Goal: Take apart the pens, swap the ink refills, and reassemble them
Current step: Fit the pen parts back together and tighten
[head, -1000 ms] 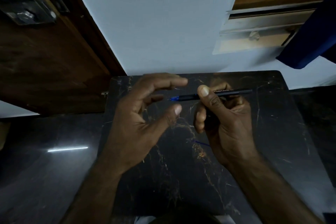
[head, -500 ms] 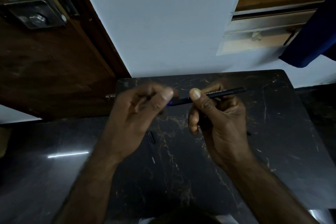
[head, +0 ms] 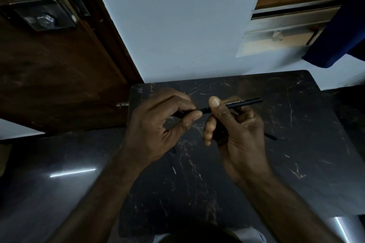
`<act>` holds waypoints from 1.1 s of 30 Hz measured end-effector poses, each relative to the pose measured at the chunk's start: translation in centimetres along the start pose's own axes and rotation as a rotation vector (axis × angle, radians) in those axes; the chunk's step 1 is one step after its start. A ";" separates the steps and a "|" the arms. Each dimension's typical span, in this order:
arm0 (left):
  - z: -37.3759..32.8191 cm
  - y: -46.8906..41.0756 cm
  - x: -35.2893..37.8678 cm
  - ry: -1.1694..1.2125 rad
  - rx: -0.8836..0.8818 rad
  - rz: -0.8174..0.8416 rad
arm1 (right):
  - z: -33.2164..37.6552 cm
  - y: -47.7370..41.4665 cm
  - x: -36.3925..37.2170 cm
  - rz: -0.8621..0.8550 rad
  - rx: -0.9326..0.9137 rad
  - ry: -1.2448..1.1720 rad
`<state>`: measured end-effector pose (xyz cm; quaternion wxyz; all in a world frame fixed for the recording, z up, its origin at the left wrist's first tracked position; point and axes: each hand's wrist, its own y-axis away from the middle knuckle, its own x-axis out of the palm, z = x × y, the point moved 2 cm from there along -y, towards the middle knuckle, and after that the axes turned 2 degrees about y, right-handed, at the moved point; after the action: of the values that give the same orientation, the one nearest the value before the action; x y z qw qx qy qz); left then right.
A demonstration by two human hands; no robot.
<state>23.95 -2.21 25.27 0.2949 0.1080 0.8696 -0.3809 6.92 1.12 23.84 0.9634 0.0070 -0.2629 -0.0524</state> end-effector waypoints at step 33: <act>20.0 13.8 10.3 -0.220 -0.476 0.963 | -1.1 5.6 -7.3 -0.279 0.097 0.017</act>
<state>29.97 -7.59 0.17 0.5414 0.3835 0.7481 -0.0047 1.81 7.39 19.41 0.9474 0.0905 -0.2534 -0.1732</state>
